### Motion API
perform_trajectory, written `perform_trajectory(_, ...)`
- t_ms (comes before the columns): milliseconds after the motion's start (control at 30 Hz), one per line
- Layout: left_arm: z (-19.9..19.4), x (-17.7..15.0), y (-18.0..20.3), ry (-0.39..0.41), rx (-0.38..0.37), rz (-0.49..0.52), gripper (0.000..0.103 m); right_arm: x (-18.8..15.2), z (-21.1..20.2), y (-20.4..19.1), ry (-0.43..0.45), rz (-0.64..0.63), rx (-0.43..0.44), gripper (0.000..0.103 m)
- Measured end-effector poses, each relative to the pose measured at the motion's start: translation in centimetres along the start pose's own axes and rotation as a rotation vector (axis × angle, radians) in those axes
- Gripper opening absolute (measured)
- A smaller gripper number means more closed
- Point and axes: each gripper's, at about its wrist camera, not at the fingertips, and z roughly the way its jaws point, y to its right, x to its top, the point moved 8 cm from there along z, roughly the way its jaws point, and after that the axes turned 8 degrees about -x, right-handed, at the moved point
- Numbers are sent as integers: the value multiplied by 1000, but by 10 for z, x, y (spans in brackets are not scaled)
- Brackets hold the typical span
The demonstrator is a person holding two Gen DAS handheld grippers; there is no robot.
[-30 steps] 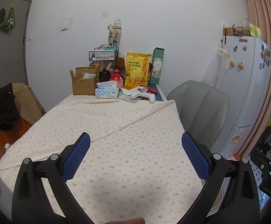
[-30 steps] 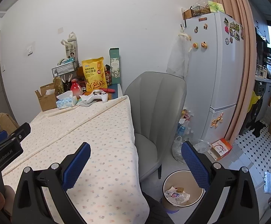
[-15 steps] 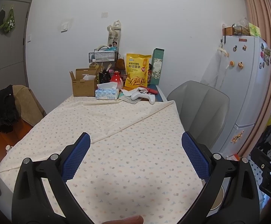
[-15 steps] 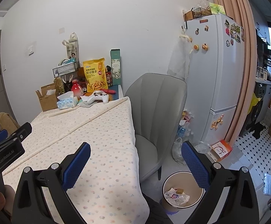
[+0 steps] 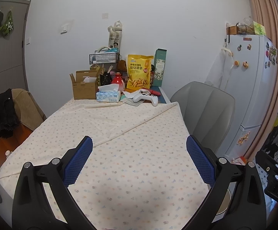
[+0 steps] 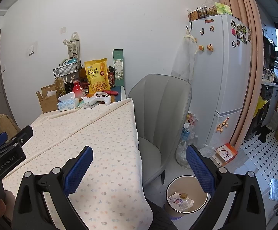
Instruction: Collect trash
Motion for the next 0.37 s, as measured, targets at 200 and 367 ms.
perform_trajectory(200,3,-4,-3,-15,-11,-11,97,-5,3,0,-11,-6,-8,95)
perform_trajectory(367,6,-6,-7,-24,-12,-20,97,-7,6,0,-17,-5,-10,95)
